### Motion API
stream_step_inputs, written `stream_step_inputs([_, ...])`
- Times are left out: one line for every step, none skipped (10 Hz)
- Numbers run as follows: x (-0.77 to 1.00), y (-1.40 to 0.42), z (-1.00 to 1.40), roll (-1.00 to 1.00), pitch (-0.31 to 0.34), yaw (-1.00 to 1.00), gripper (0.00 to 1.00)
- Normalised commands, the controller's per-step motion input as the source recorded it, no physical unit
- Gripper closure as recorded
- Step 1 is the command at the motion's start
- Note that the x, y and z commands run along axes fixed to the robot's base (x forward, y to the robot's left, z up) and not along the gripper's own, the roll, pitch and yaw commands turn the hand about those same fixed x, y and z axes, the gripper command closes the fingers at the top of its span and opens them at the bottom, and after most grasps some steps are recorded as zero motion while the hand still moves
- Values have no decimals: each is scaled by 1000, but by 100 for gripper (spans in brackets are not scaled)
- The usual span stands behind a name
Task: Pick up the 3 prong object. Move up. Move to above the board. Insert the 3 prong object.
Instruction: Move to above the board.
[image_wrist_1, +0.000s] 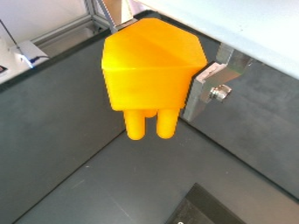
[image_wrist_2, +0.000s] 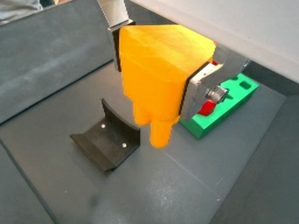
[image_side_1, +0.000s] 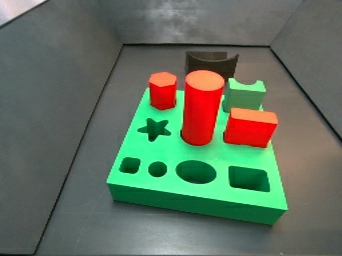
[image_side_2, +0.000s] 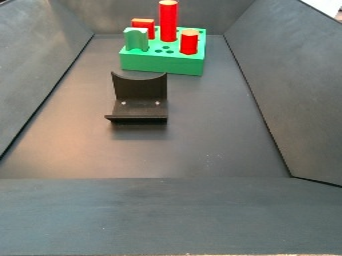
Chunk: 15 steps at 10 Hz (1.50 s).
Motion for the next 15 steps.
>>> stream_step_inputs([14,34,333,6,89,-27,100])
stream_step_inputs([11,28,174,8,88,-26,100])
stream_step_inputs([51,-1000,-6,171,215,-1,100])
stream_step_inputs([52,-1000,-4,181,200,21,100])
stream_step_inputs([53,-1000,-3,156,158,25,100])
stream_step_inputs([56,-1000,-2,100,132,14,100])
stream_step_inputs([62,-1000,1,49,109,11,100])
stream_step_inputs([67,-1000,3,29,103,12,100])
stream_step_inputs([81,-1000,7,1,104,10,100])
stream_step_inputs([88,-1000,9,-12,106,8,100])
stream_step_inputs([103,-1000,12,12,107,10,100])
stream_step_inputs([114,-1000,18,-2,111,9,100])
stream_step_inputs([134,-1000,27,-2,117,4,100])
stream_step_inputs([155,-986,37,0,121,8,100])
stream_step_inputs([125,-615,33,15,129,8,100])
